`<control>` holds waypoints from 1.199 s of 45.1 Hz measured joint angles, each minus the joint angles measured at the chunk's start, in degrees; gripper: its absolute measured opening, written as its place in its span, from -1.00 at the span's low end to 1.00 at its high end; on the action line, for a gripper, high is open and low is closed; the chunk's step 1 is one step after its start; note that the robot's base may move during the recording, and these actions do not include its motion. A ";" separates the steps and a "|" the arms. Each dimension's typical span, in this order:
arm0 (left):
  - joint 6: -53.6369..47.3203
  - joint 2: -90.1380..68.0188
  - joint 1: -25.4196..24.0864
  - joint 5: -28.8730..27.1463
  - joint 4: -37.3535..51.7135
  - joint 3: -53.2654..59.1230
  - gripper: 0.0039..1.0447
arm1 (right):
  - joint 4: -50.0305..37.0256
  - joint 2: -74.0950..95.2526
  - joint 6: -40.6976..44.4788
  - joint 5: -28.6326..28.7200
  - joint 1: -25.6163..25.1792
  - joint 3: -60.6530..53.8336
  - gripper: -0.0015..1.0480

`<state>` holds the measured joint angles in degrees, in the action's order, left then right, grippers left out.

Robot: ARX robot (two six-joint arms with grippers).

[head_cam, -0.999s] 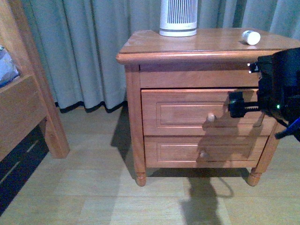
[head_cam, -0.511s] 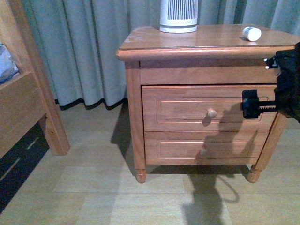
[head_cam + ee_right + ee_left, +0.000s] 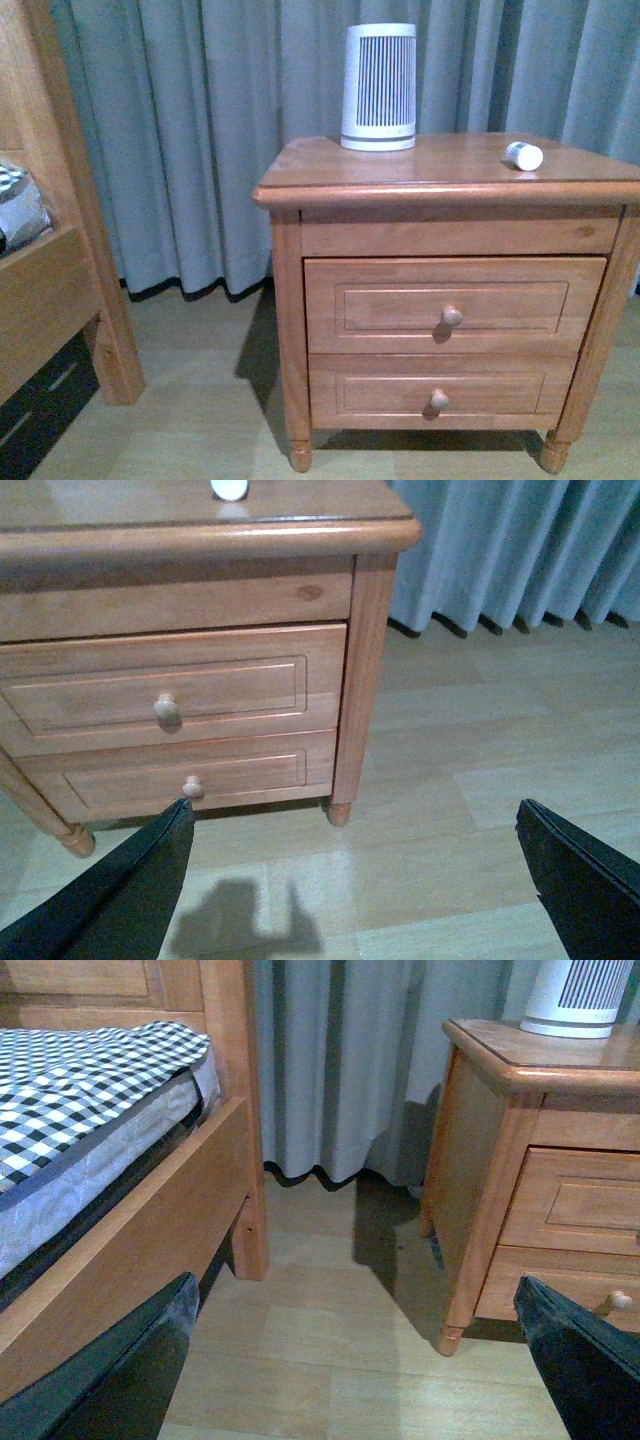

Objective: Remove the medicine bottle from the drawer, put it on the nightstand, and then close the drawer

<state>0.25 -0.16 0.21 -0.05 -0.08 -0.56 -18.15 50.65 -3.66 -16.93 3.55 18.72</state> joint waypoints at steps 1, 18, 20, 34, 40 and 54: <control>-0.02 0.00 0.00 0.00 0.00 0.00 0.88 | 0.94 -2.29 -0.04 -0.50 0.48 -0.81 0.87; -0.02 0.00 0.00 -0.02 0.00 0.00 0.88 | 26.38 -39.28 -5.79 -16.00 17.55 -11.26 0.87; -0.02 0.00 0.00 0.00 0.00 0.00 0.88 | 26.40 -39.45 -5.92 -15.98 17.62 -11.26 0.87; -0.02 0.00 0.00 0.04 0.00 0.00 0.88 | 17.38 -46.53 1.25 4.55 9.35 -15.63 0.28; -0.02 0.00 0.00 0.02 0.00 0.00 0.88 | 17.42 -48.33 2.45 7.96 6.08 -17.18 -0.12; -0.02 0.00 0.00 0.00 0.00 0.00 0.88 | 18.21 -50.29 3.41 16.76 -3.28 -17.88 -0.94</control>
<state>0.23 -0.16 0.21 -0.05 -0.08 -0.56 0.05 0.36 -0.25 -0.16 0.27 0.84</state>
